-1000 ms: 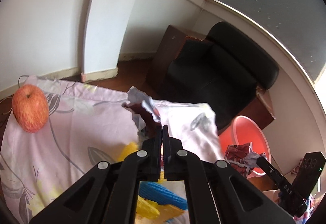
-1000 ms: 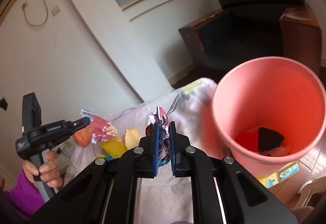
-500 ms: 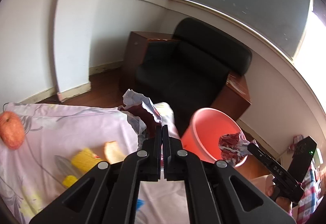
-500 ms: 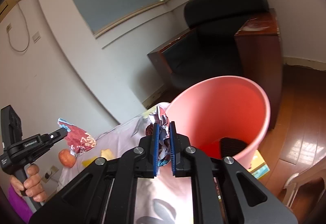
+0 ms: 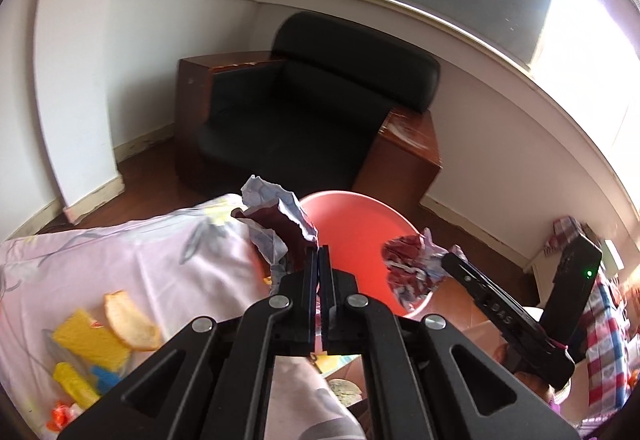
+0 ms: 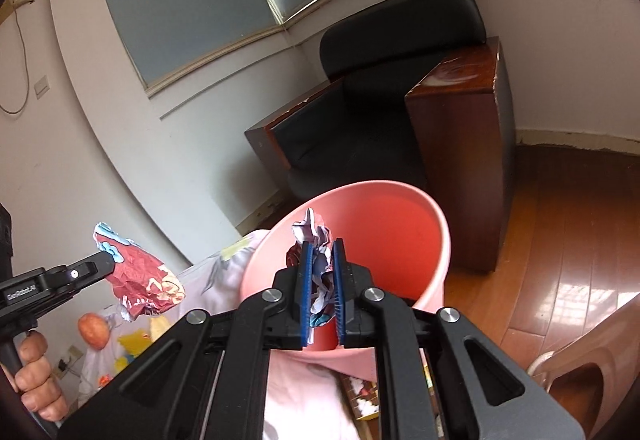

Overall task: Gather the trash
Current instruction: 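Carry both foil wrappers over the pink bin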

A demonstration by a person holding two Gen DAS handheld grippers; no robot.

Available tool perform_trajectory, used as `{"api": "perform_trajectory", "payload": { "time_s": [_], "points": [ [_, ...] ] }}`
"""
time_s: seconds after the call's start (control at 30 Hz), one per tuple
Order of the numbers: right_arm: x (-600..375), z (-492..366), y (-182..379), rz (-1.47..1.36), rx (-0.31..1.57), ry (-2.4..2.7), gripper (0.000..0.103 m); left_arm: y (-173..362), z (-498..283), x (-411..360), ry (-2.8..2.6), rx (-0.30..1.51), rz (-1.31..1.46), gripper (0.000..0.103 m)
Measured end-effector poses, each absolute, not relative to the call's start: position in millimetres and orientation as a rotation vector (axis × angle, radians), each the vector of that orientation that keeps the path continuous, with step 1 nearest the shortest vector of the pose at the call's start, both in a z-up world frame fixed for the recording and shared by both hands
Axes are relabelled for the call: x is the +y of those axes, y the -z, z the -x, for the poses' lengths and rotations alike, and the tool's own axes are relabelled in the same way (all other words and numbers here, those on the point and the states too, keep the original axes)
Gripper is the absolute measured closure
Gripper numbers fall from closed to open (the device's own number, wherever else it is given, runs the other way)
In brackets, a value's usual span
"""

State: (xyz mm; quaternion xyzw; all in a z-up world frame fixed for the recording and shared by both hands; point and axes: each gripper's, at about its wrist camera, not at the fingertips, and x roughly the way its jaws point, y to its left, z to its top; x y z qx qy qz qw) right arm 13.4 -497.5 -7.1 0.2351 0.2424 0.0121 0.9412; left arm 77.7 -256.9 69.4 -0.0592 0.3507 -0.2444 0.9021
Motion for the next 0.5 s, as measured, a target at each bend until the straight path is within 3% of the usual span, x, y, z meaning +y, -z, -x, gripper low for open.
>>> {"api": "perform_trajectory", "payload": {
  "time_s": [0.5],
  "points": [
    [-503,-30,15,-0.426,0.507,0.058,0.093,-33,-105,-322,0.566,0.802,0.058,0.102]
  ]
}}
